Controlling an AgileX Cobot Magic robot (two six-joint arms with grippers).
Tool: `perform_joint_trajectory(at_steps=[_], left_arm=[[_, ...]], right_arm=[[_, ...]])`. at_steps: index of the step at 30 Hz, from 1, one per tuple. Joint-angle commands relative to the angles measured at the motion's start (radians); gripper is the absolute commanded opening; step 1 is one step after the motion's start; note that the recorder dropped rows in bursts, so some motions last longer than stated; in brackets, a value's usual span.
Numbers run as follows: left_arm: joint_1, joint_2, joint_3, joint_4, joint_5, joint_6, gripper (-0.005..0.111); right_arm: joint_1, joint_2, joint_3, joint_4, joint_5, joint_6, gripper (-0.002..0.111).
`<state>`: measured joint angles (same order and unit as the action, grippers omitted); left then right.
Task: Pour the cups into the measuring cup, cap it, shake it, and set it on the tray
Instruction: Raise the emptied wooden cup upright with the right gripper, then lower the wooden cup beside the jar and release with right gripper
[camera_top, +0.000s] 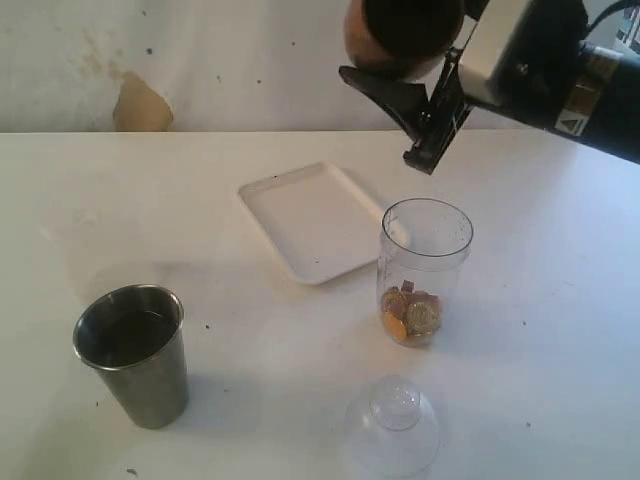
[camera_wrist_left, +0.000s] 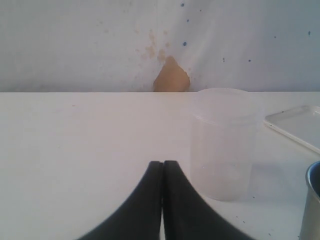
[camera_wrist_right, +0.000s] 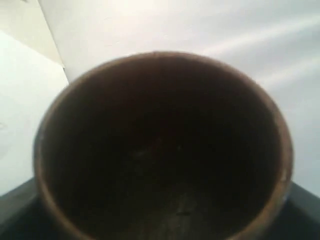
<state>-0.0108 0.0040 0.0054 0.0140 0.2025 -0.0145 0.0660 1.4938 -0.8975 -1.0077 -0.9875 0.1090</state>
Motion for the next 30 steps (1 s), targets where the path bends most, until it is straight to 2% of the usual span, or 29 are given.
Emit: perform_joint_trajectory(at_steps=[1,4,6,8,10,14,17,23,25,30], left_arm=[[-0.002,-0.004,-0.005,-0.005,-0.015,-0.004,0.000],[-0.002,-0.004,-0.005,-0.005,-0.015,-0.004,0.000],[-0.002,-0.004,-0.005,-0.005,-0.015,-0.004,0.000],[-0.002,-0.004,-0.005,-0.005,-0.015,-0.004,0.000],[-0.002,-0.004,-0.005,-0.005,-0.015,-0.004,0.000],[-0.002,-0.004,-0.005,-0.005,-0.015,-0.004,0.000],[-0.002,-0.004,-0.005,-0.005,-0.015,-0.004,0.000],[-0.002,-0.004,-0.005,-0.005,-0.015,-0.004,0.000],[-0.002,-0.004,-0.005,-0.005,-0.015,-0.004,0.000],[-0.002,-0.004,-0.005,-0.005,-0.015,-0.004,0.000]], right_arm=[[-0.010,-0.007,-0.011,0.265,0.336,0.125,0.000],[-0.061,0.030,-0.011,0.481,0.454,0.083,0.000],[-0.117,0.066,-0.011,0.494,0.456,0.136,0.000],[-0.161,0.122,-0.020,0.481,0.456,0.272,0.000],[-0.192,0.189,-0.041,0.389,0.445,0.419,0.000],[-0.217,0.325,-0.125,0.012,0.426,0.715,0.000],[-0.217,0.416,-0.195,-0.135,0.426,0.834,0.000],[-0.217,0.540,-0.272,-0.138,0.421,0.810,0.000],[-0.215,0.587,-0.281,-0.138,0.368,0.694,0.000],[-0.215,0.644,-0.283,-0.120,0.321,0.584,0.000]])
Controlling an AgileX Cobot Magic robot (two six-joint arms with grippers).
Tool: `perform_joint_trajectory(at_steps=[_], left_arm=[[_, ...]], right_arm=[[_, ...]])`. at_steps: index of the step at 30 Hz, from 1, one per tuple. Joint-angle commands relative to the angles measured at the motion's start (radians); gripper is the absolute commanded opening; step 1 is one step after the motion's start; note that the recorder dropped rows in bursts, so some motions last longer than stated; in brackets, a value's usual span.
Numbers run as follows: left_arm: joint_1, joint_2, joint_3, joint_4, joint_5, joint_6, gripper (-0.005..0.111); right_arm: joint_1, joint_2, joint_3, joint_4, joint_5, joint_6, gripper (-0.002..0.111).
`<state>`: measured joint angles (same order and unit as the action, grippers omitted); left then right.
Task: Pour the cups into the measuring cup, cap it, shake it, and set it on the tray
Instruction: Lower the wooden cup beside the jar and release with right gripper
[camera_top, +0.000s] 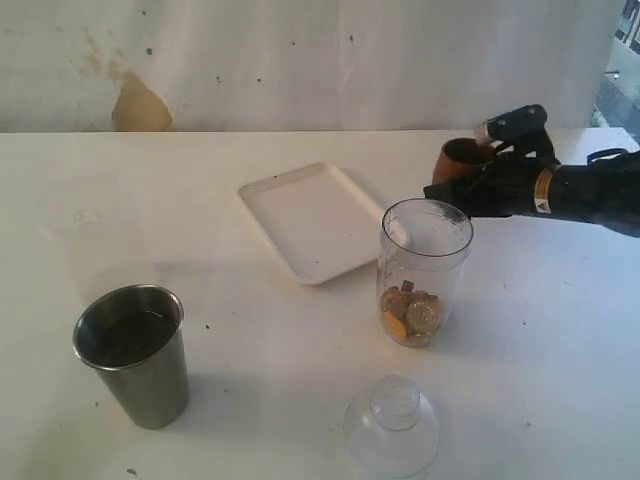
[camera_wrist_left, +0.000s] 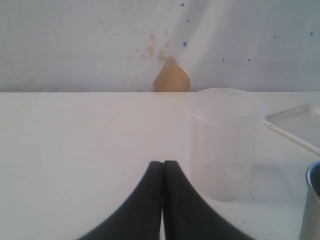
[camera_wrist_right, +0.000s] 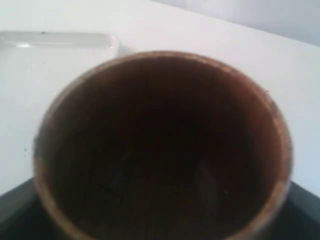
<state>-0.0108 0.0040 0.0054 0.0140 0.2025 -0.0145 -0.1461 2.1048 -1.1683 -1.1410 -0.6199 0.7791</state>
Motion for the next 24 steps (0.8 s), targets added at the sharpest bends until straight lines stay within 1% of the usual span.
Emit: perform_joint_trajectory(at_steps=[1,4,6,7,9,10,11,15,20,24], left_arm=[[-0.002,-0.004,-0.005,-0.005,-0.015,-0.004,0.000],[-0.002,-0.004,-0.005,-0.005,-0.015,-0.004,0.000],[-0.002,-0.004,-0.005,-0.005,-0.015,-0.004,0.000],[-0.002,-0.004,-0.005,-0.005,-0.015,-0.004,0.000],[-0.002,-0.004,-0.005,-0.005,-0.015,-0.004,0.000],[-0.002,-0.004,-0.005,-0.005,-0.015,-0.004,0.000],[-0.002,-0.004,-0.005,-0.005,-0.015,-0.004,0.000],[-0.002,-0.004,-0.005,-0.005,-0.015,-0.004,0.000],[-0.002,-0.004,-0.005,-0.005,-0.015,-0.004,0.000],[-0.002,-0.004,-0.005,-0.005,-0.015,-0.004,0.000]], right_arm=[[-0.003,0.040,-0.012,0.019,-0.047,-0.088,0.000],[-0.003,0.051,-0.018,0.023,-0.056,-0.096,0.002],[-0.003,0.057,-0.018,0.023,-0.088,-0.096,0.010],[-0.003,0.060,-0.018,0.023,-0.099,-0.096,0.017],[-0.003,0.071,-0.018,0.023,-0.115,-0.096,0.033],[-0.002,0.077,-0.018,0.023,-0.108,-0.096,0.050],[-0.002,0.078,-0.018,0.023,-0.099,-0.096,0.059],[-0.002,0.078,-0.018,0.077,-0.068,-0.096,0.085],[-0.002,0.078,-0.018,0.072,-0.068,-0.096,0.086],[-0.002,0.023,-0.018,0.068,-0.068,-0.079,0.086]])
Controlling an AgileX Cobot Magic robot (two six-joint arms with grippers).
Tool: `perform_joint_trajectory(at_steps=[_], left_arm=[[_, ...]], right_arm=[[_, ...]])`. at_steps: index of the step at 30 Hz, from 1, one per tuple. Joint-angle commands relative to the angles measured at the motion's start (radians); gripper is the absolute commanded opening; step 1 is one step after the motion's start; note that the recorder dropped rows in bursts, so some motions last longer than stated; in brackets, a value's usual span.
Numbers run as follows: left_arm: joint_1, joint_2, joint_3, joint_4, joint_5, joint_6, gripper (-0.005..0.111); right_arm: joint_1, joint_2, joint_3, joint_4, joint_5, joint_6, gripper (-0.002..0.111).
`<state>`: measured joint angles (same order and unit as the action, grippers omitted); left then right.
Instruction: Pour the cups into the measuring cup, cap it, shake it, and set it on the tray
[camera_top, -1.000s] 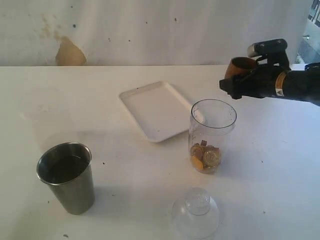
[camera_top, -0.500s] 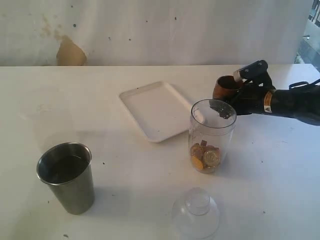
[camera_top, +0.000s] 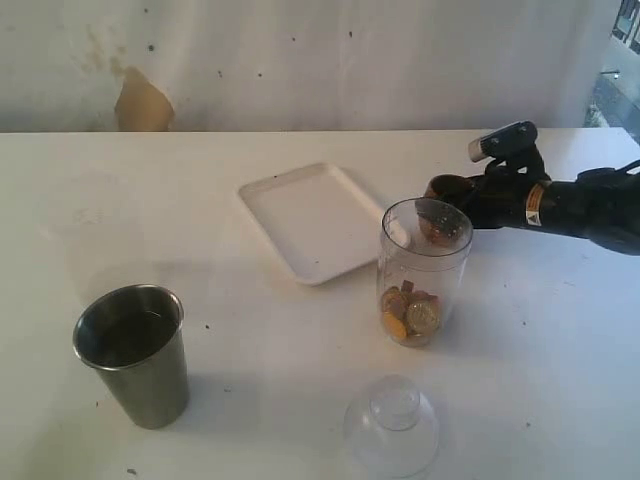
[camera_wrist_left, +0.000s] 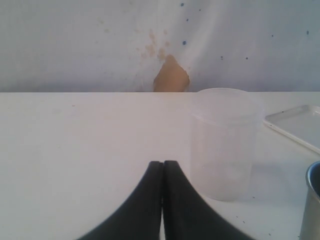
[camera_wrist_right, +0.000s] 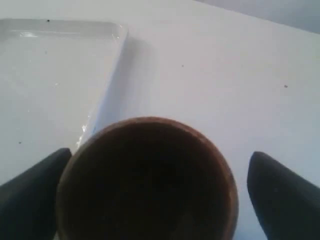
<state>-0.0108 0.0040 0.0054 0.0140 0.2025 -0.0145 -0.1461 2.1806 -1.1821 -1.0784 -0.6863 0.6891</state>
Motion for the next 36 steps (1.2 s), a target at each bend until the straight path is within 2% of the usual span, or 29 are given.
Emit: perform_joint_trajectory(at_steps=[1,7,10,11,14,17,19,20,28,30,33,36], left_arm=[[-0.002,-0.004,-0.005,-0.005,-0.015,-0.004,0.000],[-0.002,-0.004,-0.005,-0.005,-0.015,-0.004,0.000],[-0.002,-0.004,-0.005,-0.005,-0.015,-0.004,0.000],[-0.002,-0.004,-0.005,-0.005,-0.015,-0.004,0.000],[-0.002,-0.004,-0.005,-0.005,-0.015,-0.004,0.000],[-0.002,-0.004,-0.005,-0.005,-0.015,-0.004,0.000],[-0.002,-0.004,-0.005,-0.005,-0.015,-0.004,0.000],[-0.002,-0.004,-0.005,0.013,-0.029,-0.004,0.000],[-0.002,-0.004,-0.005,0.021,-0.130,-0.023,0.000],[-0.002,-0.004,-0.005,0.009,-0.193,-0.037,0.000],[-0.002,-0.004,-0.005,-0.022,-0.389,-0.155,0.000],[-0.002,-0.004,-0.005,-0.022,-0.464,-0.261,0.003]], right_arm=[[-0.002,-0.072,-0.004,0.005,-0.001,0.025,0.086],[-0.002,-0.258,-0.004,-0.002,0.113,0.197,0.085],[-0.002,-0.372,-0.004,-0.103,0.164,0.357,0.085],[-0.002,-0.416,-0.004,-0.195,0.167,0.469,0.083],[-0.002,-0.510,-0.004,-0.333,0.164,0.671,0.070],[-0.002,-0.604,-0.004,-0.545,0.099,0.848,0.043],[-0.002,-0.645,-0.004,-0.639,0.053,0.914,0.032],[0.069,-2.181,1.182,1.130,1.002,-0.805,0.000],[0.069,-2.181,1.182,1.130,1.002,-0.805,0.000],[0.069,-2.181,1.182,1.130,1.002,-0.805,0.000],[0.069,-2.181,1.182,1.130,1.002,-0.805,0.000],[0.069,-2.181,1.182,1.130,1.002,-0.805,0.000]])
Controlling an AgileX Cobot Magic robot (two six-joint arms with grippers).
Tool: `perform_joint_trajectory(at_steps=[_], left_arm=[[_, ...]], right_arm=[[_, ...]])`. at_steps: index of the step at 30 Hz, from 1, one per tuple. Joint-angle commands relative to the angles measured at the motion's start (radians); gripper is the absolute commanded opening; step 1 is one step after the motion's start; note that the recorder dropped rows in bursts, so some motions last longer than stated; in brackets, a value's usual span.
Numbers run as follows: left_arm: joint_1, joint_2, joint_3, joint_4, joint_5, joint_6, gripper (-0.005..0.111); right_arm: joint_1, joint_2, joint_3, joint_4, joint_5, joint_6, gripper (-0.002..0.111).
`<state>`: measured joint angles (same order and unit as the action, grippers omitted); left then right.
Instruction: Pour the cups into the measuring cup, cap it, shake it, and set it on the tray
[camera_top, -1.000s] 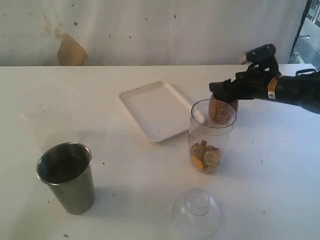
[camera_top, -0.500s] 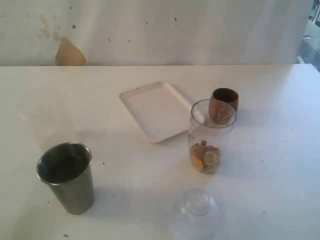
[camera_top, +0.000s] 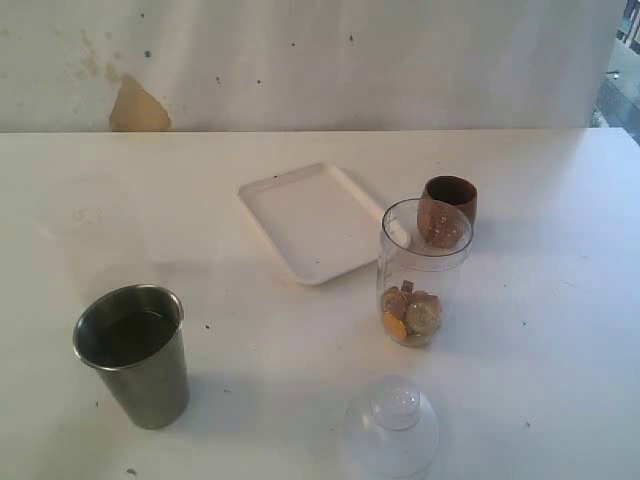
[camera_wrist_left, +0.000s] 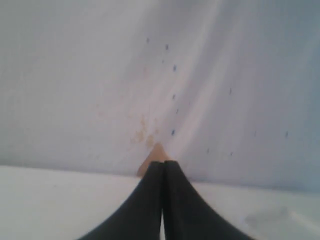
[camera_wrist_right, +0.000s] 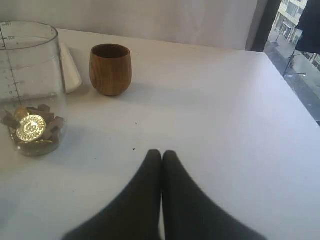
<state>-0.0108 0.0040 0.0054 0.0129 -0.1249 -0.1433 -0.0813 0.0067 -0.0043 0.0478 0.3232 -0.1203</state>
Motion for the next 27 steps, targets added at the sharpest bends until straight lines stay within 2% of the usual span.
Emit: perform_joint_trajectory(at_steps=[1,3,6,7,8,11,17,19,22,27], left_arm=[[-0.002,-0.004,-0.005,-0.013,-0.144,-0.142,0.006],[-0.002,-0.004,-0.005,0.016,-0.160,-0.150,0.023],[-0.002,0.012,-0.005,0.091,-0.206,-0.169,0.068],[-0.002,0.031,-0.005,0.117,-0.237,-0.196,0.091],[-0.002,0.047,-0.005,0.146,-0.254,-0.235,0.105],[-0.002,0.119,-0.005,0.313,-0.291,-0.361,0.103],[-0.002,0.327,-0.005,0.784,-0.367,-0.691,0.102],[-0.002,0.404,-0.005,0.899,-0.424,-0.759,0.102],[-0.002,0.505,-0.005,0.978,-0.525,-0.764,0.102],[-0.002,0.687,-0.005,1.020,-0.580,-0.743,0.102]], right_arm=[[0.004,-0.007,0.004,0.004,-0.008,0.004,0.000],[0.004,-0.007,0.004,0.004,-0.008,0.004,0.000],[0.004,-0.007,0.004,0.004,-0.008,0.004,0.000],[0.004,-0.007,0.004,0.004,-0.008,0.004,0.000],[0.004,-0.007,0.004,0.004,-0.008,0.004,0.000],[0.004,-0.007,0.004,0.004,-0.008,0.004,0.000],[0.004,-0.007,0.004,0.004,-0.006,0.004,0.000],[0.004,-0.007,0.004,0.004,-0.006,0.004,0.000],[0.004,-0.007,0.004,0.004,-0.006,0.004,0.000],[0.004,-0.007,0.004,0.004,-0.006,0.004,0.000]])
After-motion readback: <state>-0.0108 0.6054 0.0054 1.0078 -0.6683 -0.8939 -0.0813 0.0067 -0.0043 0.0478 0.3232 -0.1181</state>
